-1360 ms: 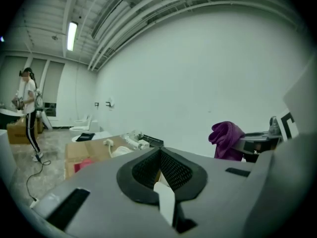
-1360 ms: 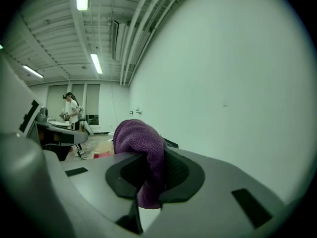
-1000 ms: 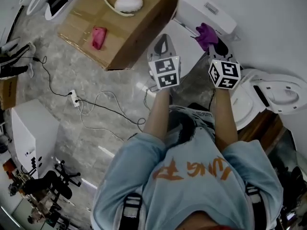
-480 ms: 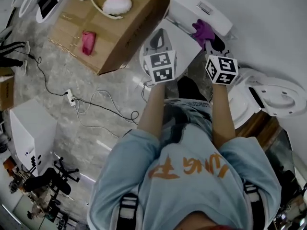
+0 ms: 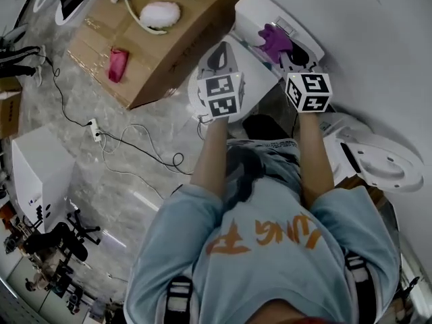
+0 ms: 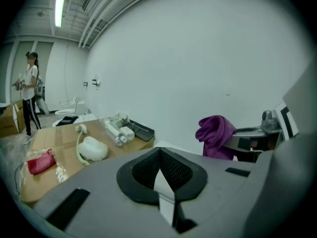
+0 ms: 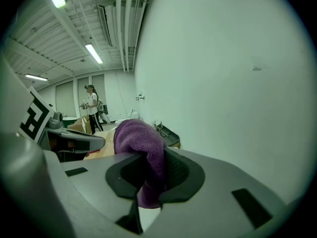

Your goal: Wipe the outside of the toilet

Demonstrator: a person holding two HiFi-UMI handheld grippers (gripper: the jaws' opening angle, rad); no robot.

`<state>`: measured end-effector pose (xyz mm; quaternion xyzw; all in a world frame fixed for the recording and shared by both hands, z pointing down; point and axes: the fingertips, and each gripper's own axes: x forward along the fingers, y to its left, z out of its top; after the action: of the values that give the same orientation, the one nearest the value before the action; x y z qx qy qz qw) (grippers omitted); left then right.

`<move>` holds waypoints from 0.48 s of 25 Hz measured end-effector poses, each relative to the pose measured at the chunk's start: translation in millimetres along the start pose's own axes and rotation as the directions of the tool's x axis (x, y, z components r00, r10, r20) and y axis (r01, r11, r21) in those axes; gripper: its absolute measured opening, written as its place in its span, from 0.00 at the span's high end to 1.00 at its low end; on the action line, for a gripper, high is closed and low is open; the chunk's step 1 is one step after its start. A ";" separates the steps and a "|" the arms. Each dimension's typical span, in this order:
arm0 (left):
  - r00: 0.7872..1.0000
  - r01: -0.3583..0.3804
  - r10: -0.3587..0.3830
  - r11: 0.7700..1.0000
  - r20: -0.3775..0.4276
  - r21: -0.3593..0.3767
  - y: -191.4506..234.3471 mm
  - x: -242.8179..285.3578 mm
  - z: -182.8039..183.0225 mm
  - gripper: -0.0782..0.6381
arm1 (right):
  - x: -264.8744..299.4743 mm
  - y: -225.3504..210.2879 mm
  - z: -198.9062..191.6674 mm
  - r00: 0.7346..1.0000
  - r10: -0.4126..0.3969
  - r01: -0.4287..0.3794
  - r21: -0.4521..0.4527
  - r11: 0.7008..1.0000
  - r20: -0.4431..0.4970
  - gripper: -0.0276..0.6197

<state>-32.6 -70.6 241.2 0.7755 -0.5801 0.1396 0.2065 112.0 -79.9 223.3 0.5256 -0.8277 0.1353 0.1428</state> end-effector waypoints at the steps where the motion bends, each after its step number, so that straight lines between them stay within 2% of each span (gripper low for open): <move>1: 1.000 0.012 -0.012 1.000 -0.016 -0.009 -6.7 7.5 -4.4 0.86 | 2.4 -9.2 -1.5 1.000 -0.002 0.002 -0.002 1.000 -0.009 0.85; 7: 0.999 0.024 -0.027 0.998 -0.043 -0.059 -30.2 43.0 -13.3 0.86 | 25.2 -53.1 1.7 0.999 0.016 -0.019 -0.057 0.998 -0.048 0.85; 12: 0.998 -0.008 0.002 0.996 -0.067 -0.087 -27.5 74.7 -14.2 0.86 | 61.7 -80.4 8.2 0.993 0.062 -0.078 -0.161 0.984 -0.101 0.85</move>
<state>15.6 -119.9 283.3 0.7592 -0.5803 0.1403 0.2592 159.2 -167.4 245.1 0.4756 -0.8462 0.0962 0.2204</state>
